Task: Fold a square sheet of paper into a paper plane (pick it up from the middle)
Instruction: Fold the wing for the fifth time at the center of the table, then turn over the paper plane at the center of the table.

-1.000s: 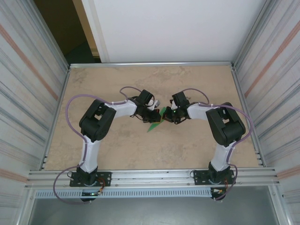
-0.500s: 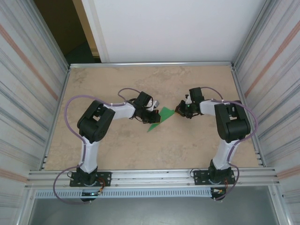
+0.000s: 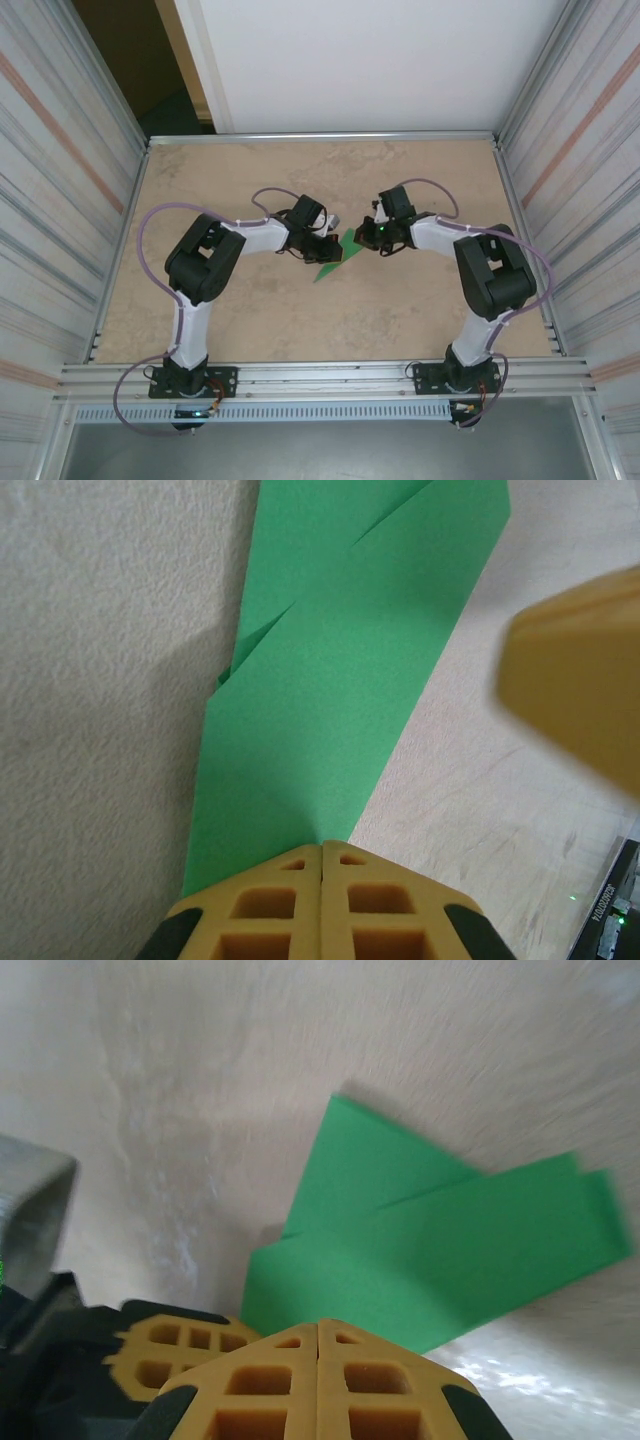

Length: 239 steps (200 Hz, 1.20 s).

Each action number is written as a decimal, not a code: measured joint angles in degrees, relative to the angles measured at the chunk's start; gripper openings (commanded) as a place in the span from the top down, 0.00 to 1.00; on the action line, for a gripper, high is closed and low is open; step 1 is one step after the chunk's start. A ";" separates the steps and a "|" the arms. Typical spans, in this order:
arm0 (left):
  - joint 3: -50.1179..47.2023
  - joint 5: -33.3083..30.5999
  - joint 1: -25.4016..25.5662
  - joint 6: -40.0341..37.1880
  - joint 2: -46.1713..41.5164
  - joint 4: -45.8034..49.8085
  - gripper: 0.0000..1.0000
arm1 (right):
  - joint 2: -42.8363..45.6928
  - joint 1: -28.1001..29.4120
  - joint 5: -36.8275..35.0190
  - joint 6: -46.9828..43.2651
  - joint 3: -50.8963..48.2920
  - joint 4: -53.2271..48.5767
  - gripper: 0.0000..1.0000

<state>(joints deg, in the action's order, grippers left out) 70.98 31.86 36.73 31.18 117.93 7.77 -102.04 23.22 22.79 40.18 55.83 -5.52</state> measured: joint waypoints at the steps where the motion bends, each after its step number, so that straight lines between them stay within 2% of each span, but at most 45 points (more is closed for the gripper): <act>1: 0.00 0.02 0.00 0.00 0.00 0.02 1.00 | -0.09 0.07 0.00 0.00 0.00 0.02 0.98; 31: 0.00 0.02 0.00 0.17 0.00 0.04 1.00 | -3.98 -1.16 1.38 0.39 0.00 1.07 0.98; 82: -0.20 0.26 -0.02 0.15 -0.07 -0.35 1.00 | -5.57 -12.07 5.16 0.26 0.24 3.10 0.97; 115: 1.16 0.66 -0.07 0.04 -0.50 2.99 0.83 | -4.39 -11.91 2.54 -0.79 1.31 0.35 0.96; 130: 1.99 0.94 -0.42 0.26 -1.40 4.42 0.73 | -1.92 -10.43 0.52 -1.27 1.38 -1.95 0.83; 165: 1.29 1.07 -2.95 0.42 -10.32 5.18 0.55 | 5.60 -6.95 -5.16 -1.60 2.16 -7.15 0.64; 207: -7.21 -1.33 -12.15 0.13 -25.73 5.11 0.39 | 9.33 0.74 -14.38 0.76 4.94 -14.88 0.38; 222: -10.38 -3.48 -15.56 -0.37 -29.09 6.12 0.31 | 9.40 4.39 -17.49 2.89 6.45 -17.79 0.34; 239: -13.44 -6.43 -17.88 -1.20 -31.95 7.98 0.22 | 9.38 8.37 -20.44 6.03 8.41 -21.44 0.33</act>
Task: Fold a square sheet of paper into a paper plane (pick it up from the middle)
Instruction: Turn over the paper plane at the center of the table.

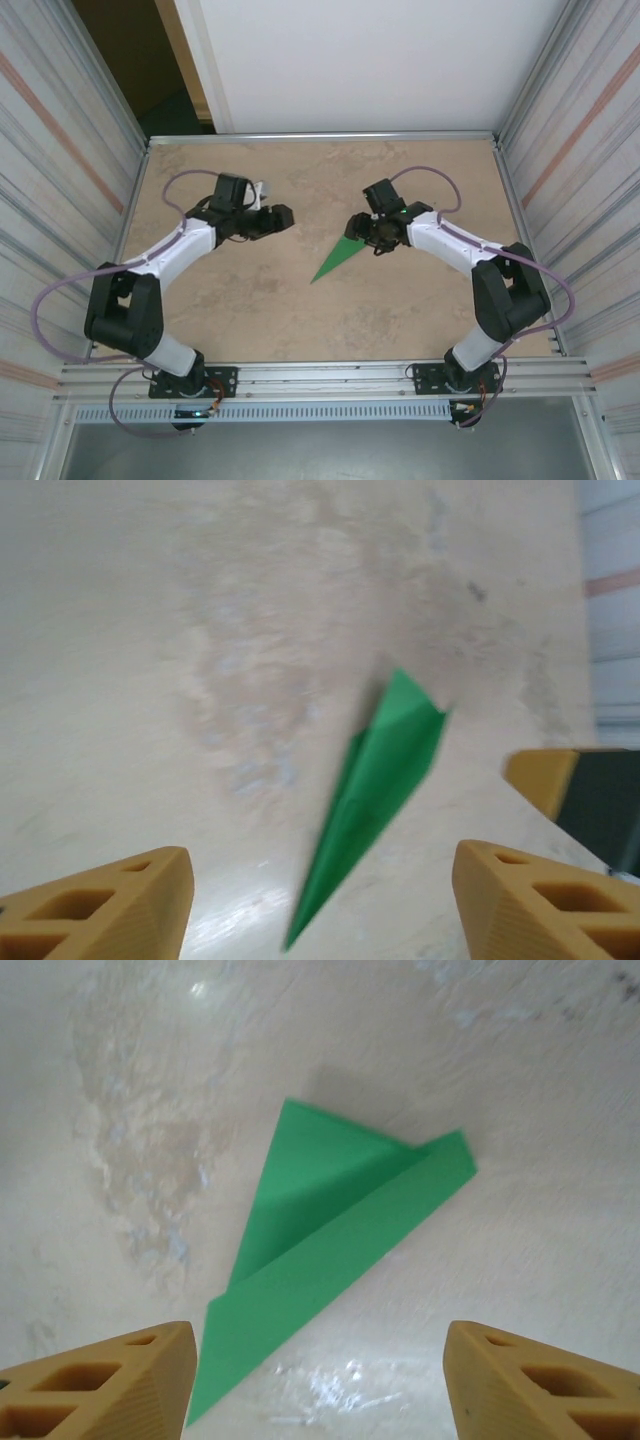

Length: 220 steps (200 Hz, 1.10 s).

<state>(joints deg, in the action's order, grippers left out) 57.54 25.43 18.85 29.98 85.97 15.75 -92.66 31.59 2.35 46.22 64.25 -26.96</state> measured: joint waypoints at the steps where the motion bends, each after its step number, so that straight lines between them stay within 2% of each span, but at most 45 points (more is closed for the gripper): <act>1: -0.09 -0.15 -0.04 -0.13 -0.13 0.13 0.22 | -0.02 0.28 -0.13 0.37 0.20 -0.31 0.33; 45: -3.10 -7.58 -0.63 -3.21 -5.70 4.26 0.08 | -6.05 5.22 -4.90 10.69 9.22 -8.35 0.30; 83: -4.07 -10.67 -0.66 -5.51 -8.00 5.92 0.06 | -14.21 7.13 -7.04 16.44 16.26 -13.73 0.29; 120: -4.87 -11.58 -0.92 -6.64 -8.31 6.40 0.05 | -17.14 8.66 -7.52 21.09 17.62 -16.65 0.31; 142: -5.05 -11.54 -0.92 -6.84 -8.31 6.49 0.04 | -17.57 9.01 -7.74 22.88 17.62 -18.10 0.34; 220: -5.07 -10.97 -0.92 -6.84 -7.85 6.51 0.04 | -17.59 9.01 -8.70 25.51 17.62 -19.71 0.56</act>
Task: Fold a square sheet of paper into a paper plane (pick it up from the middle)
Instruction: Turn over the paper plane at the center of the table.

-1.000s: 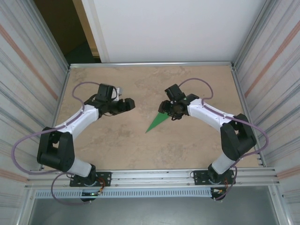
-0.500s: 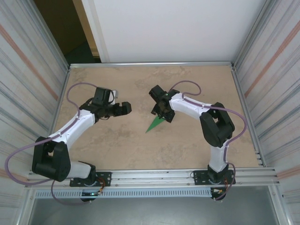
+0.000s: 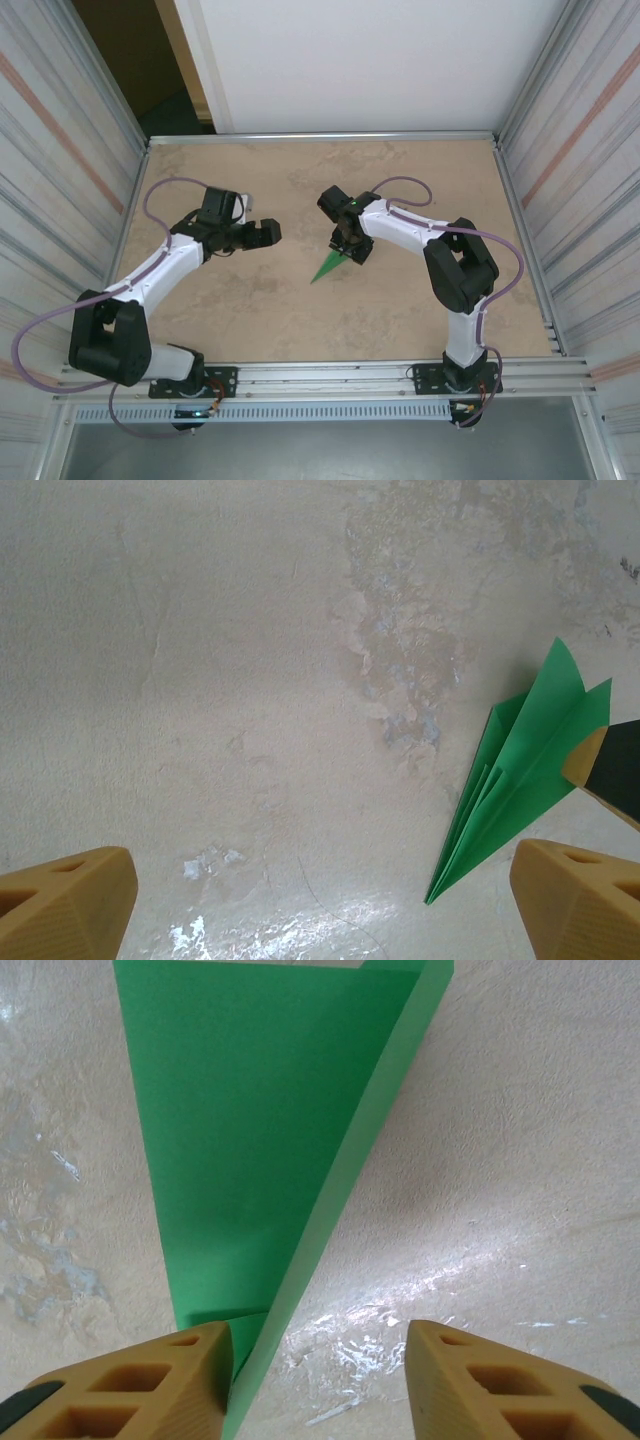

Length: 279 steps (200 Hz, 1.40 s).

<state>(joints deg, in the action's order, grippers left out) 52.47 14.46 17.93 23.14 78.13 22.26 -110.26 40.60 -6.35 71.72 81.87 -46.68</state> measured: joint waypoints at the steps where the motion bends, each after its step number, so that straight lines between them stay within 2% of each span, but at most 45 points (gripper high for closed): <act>1: 0.00 0.00 0.00 0.00 0.00 0.00 0.04 | 0.00 0.00 0.00 0.00 0.00 0.00 0.56; 44: 0.00 0.04 0.00 0.00 0.04 0.02 0.03 | 0.02 -0.07 0.31 0.72 0.00 0.09 0.81; 95: -0.68 -0.24 -0.42 0.20 -2.38 -0.20 0.03 | 0.48 -1.16 0.13 0.68 0.00 0.50 0.99; 142: -4.94 2.08 -5.99 4.09 -5.57 -4.98 0.03 | 3.52 -2.56 2.80 -9.22 0.33 6.56 1.00; 184: -10.49 7.23 -11.63 10.58 -5.66 -10.91 0.04 | 3.69 -3.48 16.46 -20.13 0.52 19.69 1.00; 227: -11.54 10.43 -11.98 14.69 -5.38 -15.13 0.05 | 3.52 -5.75 28.63 -23.39 -2.69 31.28 0.98; 279: -12.92 14.23 -11.52 18.38 -0.66 -20.81 0.11 | 1.31 -8.15 35.12 -24.92 -9.09 37.22 0.97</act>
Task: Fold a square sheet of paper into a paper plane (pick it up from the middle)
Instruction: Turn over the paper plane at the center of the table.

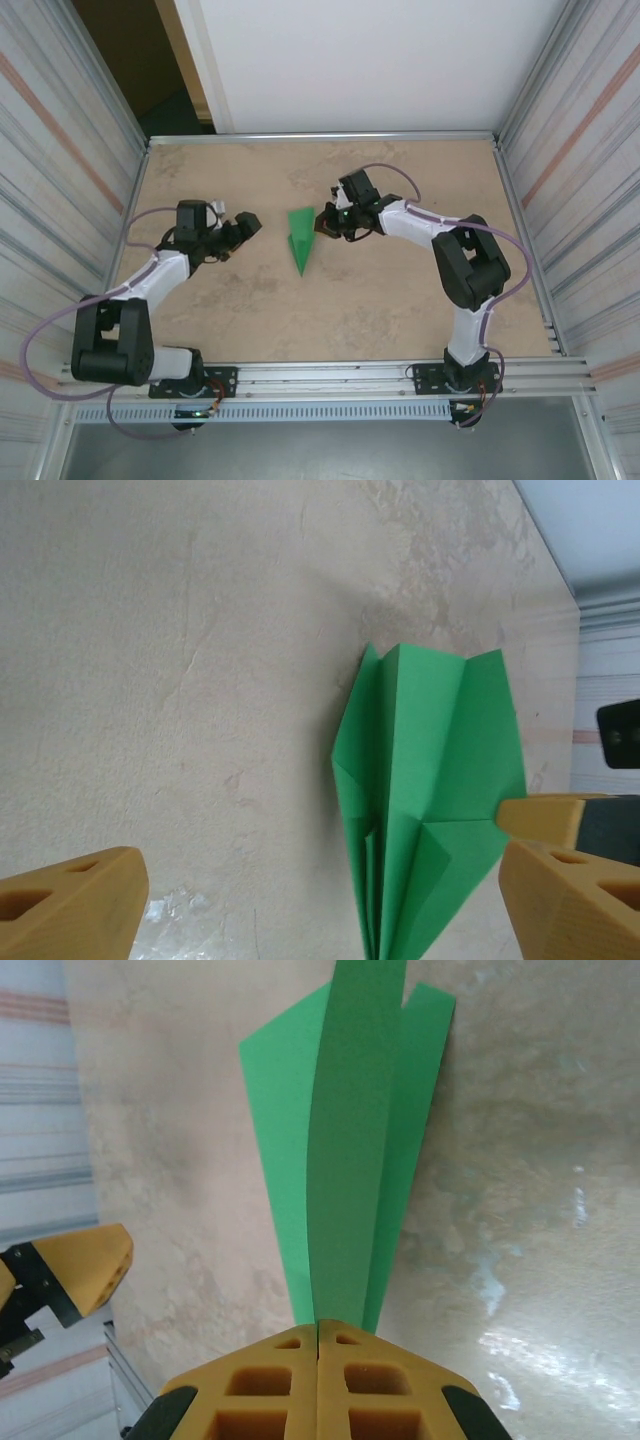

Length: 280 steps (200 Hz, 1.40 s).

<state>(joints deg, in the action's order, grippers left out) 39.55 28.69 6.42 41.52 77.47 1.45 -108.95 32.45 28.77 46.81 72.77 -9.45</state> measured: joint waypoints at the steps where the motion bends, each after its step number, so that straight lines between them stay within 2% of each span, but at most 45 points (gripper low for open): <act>1: -0.02 0.04 0.02 0.04 0.09 -0.07 0.11 | -0.13 -0.02 0.04 -0.07 -0.11 0.11 0.97; 62: 1.88 3.32 5.51 2.01 8.96 -1.79 0.28 | -1.03 -1.33 1.40 -1.07 -6.54 4.66 0.94; 121: 6.95 5.46 9.57 2.08 15.39 -1.79 0.35 | -0.96 -4.57 1.22 -1.01 -13.38 8.44 0.86; 176: 10.99 7.61 13.09 1.70 20.76 -2.38 0.47 | -0.96 -4.85 1.27 -1.01 -14.03 10.08 0.86; 214: 15.82 9.29 15.02 -0.17 26.29 -2.14 0.59 | -0.96 -4.98 1.29 -1.01 -14.19 10.64 0.87; 280: 19.91 10.75 15.45 -2.36 31.19 -1.27 0.72 | -0.96 -5.20 1.29 -1.01 -14.19 10.82 0.87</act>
<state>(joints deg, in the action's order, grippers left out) 59.46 39.44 21.87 39.16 108.66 0.19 -109.91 27.24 30.06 45.80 58.59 1.37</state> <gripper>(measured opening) 0.300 0.128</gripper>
